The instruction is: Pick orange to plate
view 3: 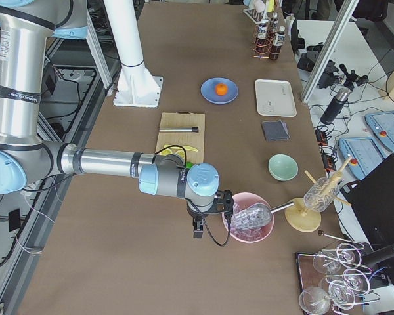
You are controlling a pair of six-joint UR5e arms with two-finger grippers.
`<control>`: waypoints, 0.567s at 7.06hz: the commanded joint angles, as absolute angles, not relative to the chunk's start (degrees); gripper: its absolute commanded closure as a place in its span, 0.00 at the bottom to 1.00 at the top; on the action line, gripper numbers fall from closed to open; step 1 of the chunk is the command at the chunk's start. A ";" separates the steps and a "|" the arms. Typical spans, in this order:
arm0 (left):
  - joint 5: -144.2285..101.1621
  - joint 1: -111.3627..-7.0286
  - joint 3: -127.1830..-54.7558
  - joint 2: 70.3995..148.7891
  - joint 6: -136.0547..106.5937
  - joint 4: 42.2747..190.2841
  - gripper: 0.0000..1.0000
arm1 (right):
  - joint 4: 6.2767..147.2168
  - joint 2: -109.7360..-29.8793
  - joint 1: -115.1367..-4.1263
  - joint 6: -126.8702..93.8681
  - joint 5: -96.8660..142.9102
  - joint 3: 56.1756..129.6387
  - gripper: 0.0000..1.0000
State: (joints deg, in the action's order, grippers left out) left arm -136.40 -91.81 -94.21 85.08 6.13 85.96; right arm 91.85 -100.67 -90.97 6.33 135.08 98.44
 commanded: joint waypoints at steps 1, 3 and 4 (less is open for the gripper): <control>-136.41 -91.93 -94.39 85.08 6.06 85.96 0.02 | 91.85 -100.72 -90.97 6.33 135.09 98.44 0.00; -136.49 -91.93 -94.66 85.08 5.98 85.96 0.02 | 91.85 -100.64 -90.97 6.33 135.09 98.44 0.00; -136.49 -91.85 -94.57 85.08 6.06 85.96 0.02 | 91.85 -100.72 -90.97 6.33 135.09 98.44 0.00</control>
